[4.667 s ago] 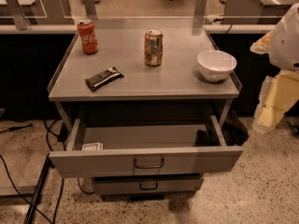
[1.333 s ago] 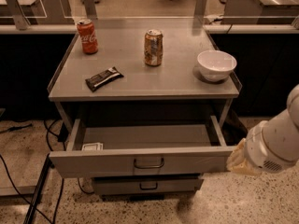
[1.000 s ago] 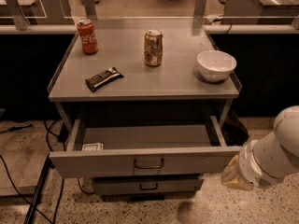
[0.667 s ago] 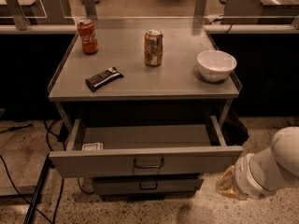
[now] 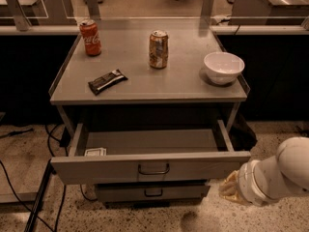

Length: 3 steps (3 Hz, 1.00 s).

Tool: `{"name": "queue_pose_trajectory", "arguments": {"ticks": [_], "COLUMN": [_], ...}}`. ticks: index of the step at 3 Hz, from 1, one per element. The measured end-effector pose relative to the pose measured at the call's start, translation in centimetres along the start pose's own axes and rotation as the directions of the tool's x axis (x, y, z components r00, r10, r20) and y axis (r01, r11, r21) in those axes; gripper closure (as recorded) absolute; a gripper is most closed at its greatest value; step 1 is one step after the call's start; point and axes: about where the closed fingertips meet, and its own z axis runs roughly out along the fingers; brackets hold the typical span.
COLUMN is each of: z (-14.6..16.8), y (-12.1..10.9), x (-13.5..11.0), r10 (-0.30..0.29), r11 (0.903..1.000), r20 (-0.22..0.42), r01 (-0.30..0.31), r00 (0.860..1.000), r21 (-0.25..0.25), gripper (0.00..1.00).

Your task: Close top drawer

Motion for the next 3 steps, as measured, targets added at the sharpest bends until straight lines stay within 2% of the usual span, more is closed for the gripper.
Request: {"name": "queue_pose_trajectory", "arguments": {"ticks": [1,2,3], "z": [1.6,3.2,4.5], "y": [-1.3,-2.8,-4.5], "x": [-1.2,-2.4,-3.2], "r10": [-0.08,-0.14,-0.186], "r11": [0.995,0.9836,0.9683], "r20": [0.053,0.096,0.127], "r01": [0.076,0.128,0.16], "r00": [0.995,0.985,0.974], "r21": [0.065,0.127,0.192], "gripper": [1.0,1.0,1.0]}}
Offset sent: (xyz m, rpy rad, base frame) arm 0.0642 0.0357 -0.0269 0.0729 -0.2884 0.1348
